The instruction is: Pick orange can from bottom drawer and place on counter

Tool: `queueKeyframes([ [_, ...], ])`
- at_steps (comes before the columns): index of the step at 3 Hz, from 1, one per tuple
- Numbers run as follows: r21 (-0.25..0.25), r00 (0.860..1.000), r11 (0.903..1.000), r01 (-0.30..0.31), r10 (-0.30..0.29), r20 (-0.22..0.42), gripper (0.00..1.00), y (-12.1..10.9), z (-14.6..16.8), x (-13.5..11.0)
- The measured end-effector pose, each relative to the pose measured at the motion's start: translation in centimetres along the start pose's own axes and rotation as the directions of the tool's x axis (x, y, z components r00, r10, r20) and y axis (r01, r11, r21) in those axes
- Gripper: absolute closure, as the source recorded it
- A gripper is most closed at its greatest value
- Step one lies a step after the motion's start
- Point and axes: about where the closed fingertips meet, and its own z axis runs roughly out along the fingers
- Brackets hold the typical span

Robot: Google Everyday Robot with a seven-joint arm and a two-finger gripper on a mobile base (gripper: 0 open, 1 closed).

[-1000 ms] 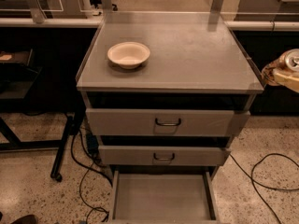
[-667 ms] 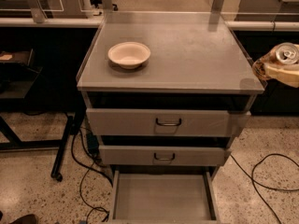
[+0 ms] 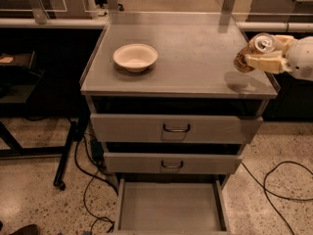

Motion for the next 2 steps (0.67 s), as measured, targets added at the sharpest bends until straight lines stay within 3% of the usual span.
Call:
queueKeyframes([
  [2,-0.008,1.000,1.0000,0.004,-0.004,0.005,1.00,0.23,0.50,-0.35],
])
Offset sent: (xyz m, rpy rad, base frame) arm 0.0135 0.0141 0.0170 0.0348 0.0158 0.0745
